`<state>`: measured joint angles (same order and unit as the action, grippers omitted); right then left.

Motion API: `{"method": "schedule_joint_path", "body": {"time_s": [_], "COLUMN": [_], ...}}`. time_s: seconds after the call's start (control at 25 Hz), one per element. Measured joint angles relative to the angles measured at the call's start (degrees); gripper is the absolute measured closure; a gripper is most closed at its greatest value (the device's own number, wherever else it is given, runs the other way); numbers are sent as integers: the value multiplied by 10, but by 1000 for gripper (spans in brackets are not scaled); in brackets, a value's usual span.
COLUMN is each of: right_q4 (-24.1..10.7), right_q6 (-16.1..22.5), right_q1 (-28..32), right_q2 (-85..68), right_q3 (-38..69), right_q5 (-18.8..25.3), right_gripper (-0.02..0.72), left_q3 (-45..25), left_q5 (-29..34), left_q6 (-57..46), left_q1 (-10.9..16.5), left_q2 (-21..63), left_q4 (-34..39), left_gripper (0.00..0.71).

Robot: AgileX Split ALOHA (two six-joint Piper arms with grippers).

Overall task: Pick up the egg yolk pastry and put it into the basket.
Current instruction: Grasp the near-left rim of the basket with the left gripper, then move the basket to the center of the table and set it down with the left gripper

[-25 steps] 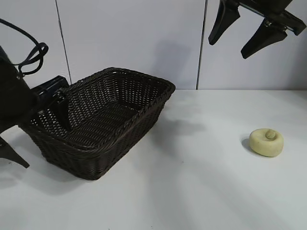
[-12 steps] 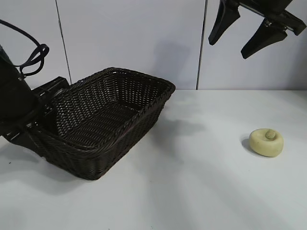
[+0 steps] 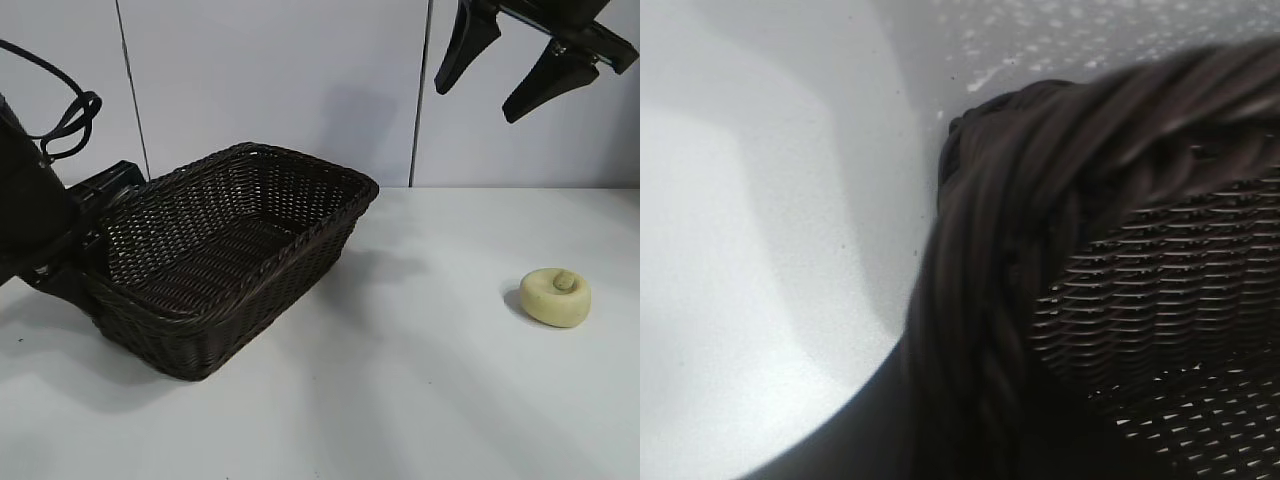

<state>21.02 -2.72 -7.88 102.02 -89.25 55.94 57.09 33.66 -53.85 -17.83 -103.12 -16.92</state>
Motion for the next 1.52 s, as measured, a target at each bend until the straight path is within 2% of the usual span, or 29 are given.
{"method": "schedule_joint_path", "body": {"time_s": [0.2,0.44,0.76,0.88,1.04,1.2,1.36,1.52], "right_q4": [0,-3,-4,-4,-4,-4,-4,-4], "right_q6": [0,0,0,0,0,0,0,0], "right_q1": [0,0,0,0,0,0,0,0], "right_q2": [0,0,0,0,0,0,0,0], "right_q3": [0,0,0,0,0,0,0,0], "right_q5": [0,1,2,2,2,2,2,2], "right_gripper": [185,185,185,185,185,185,185,185], "left_q3": [14,66,108,108,109,110,123,171], "left_q5": [37,93,120,129,144,164,192,241], "left_q6": [5,42,98,152,265,353,410,453], "left_q1": [0,0,0,12,51,81,85,85], "left_q2": [16,21,21,21,21,21,20,-5], "left_q4": [-3,4,6,-24,-90,-115,-103,-81], "left_gripper": [610,610,610,610,611,611,611,611]}}
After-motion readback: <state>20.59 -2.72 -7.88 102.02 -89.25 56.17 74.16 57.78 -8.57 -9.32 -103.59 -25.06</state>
